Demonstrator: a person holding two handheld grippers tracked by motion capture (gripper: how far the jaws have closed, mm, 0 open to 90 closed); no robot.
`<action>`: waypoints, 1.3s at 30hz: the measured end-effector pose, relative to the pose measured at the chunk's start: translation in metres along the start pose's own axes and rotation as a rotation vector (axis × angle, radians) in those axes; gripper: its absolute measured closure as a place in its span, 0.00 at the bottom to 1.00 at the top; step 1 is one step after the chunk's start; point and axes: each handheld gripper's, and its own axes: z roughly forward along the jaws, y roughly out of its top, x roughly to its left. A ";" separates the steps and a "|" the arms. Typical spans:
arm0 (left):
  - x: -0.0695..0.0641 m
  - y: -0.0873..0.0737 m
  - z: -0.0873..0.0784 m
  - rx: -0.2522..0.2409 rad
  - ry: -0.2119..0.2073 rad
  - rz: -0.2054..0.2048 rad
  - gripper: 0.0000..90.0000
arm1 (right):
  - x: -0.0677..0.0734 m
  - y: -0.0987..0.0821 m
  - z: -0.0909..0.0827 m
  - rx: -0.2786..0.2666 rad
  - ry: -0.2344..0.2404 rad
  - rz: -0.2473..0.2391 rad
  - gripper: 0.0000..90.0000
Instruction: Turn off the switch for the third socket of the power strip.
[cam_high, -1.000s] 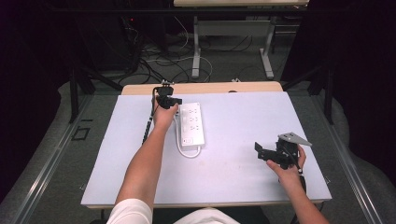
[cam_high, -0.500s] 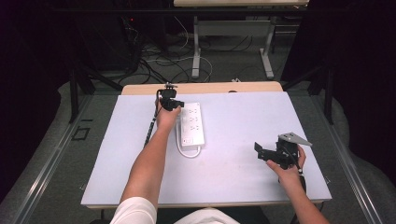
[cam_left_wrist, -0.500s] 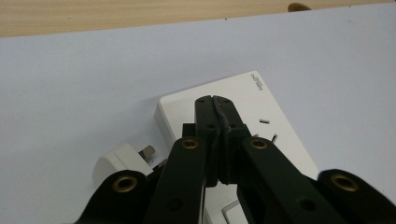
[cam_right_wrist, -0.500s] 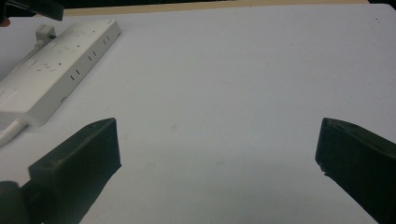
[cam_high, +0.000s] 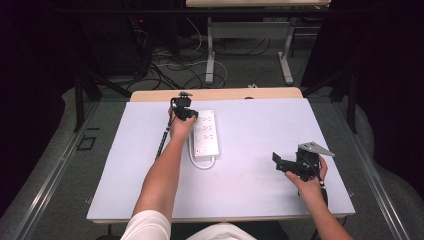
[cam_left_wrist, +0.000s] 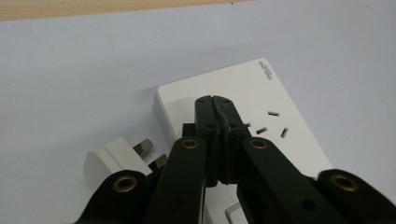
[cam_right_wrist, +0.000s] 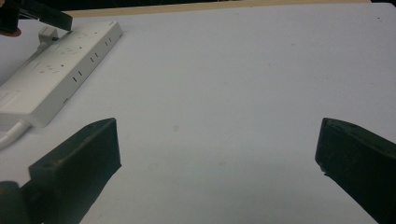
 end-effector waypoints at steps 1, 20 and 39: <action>0.000 0.000 0.000 0.000 0.000 0.000 1.00 | 0.000 0.000 0.000 0.000 0.000 0.000 0.00; -0.002 -0.002 0.002 -0.008 0.001 0.016 1.00 | 0.002 0.000 0.000 0.005 0.000 0.011 0.00; 0.001 -0.003 0.002 -0.007 0.011 0.003 1.00 | 0.002 -0.001 0.002 -0.001 0.009 0.006 0.00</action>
